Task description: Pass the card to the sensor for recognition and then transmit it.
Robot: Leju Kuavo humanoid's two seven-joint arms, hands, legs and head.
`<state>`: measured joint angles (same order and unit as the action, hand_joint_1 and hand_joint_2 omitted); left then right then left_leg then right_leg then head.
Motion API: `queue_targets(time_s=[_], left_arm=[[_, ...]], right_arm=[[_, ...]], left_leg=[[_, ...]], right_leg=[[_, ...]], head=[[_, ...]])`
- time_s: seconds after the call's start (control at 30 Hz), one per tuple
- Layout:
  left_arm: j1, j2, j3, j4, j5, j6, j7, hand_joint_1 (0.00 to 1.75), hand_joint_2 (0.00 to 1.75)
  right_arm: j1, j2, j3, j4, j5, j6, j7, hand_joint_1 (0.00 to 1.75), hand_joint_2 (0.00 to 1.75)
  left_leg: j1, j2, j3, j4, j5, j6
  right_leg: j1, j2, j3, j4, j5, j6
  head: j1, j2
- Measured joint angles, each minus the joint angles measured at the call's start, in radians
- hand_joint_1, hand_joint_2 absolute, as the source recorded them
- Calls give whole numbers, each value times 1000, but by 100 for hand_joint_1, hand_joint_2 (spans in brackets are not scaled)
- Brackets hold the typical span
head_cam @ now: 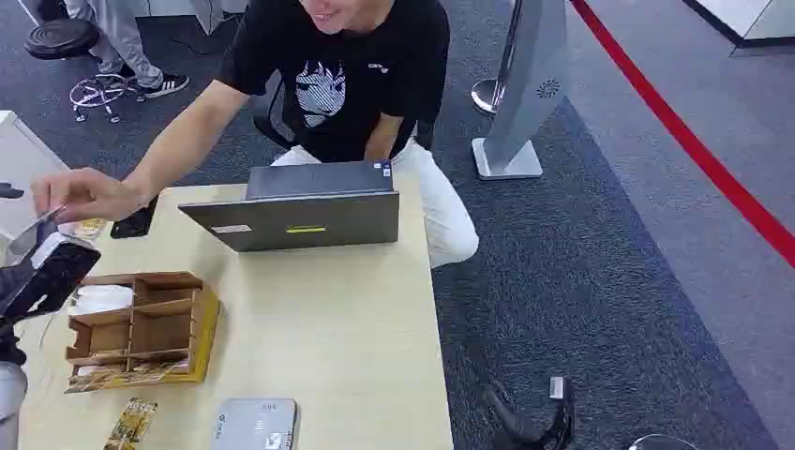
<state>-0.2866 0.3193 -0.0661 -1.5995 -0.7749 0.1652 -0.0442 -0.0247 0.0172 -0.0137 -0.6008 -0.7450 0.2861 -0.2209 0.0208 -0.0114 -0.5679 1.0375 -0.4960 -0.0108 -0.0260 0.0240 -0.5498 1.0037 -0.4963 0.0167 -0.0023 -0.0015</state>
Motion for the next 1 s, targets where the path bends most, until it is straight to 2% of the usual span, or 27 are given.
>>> queue_targets(time_s=[0.27, 0.33, 0.47, 0.6, 0.8, 1.0], left_arm=[[-99, 100, -87, 16, -215, -7, 83, 175, 175], [-91, 111, -91, 4, -276, 9, 109, 175, 175], [-48, 112, -91, -37, -317, 71, 126, 175, 175], [37, 96, -91, -92, -317, 132, 105, 175, 175], [188, 35, -92, -199, -301, 208, 35, 175, 175], [331, -24, -140, -272, -196, 198, -39, 175, 175]], right_arm=[[0, 0, 7, -2, 41, -20, 0, 0, 175], [3, 0, 7, -7, 52, -27, 0, 0, 175], [9, 0, 6, -18, 63, -42, 0, 0, 175], [16, 1, 6, -29, 64, -55, 0, 0, 175], [24, 1, 3, -34, 63, -54, -1, 0, 175], [29, 1, -13, -36, 48, -55, -12, 0, 175]], left_leg=[[0, 0, 0, 0, 0, 0], [0, 1, 0, 0, 0, 0], [0, 0, -1, 0, 0, 0], [0, 0, -1, 0, 0, 0], [0, 0, -1, 0, 0, 0], [0, 0, -1, 0, 0, 0]], right_leg=[[0, 1, 0, 1, 0, 0], [0, 1, 0, 1, 0, 0], [0, 0, 0, 1, 0, 0], [0, 0, 0, 0, 0, 0], [0, 0, -1, 0, 0, 0], [0, 0, -1, 0, 0, 0]], head=[[0, 0], [0, 0], [0, 0], [0, 0], [0, 0], [0, 0]])
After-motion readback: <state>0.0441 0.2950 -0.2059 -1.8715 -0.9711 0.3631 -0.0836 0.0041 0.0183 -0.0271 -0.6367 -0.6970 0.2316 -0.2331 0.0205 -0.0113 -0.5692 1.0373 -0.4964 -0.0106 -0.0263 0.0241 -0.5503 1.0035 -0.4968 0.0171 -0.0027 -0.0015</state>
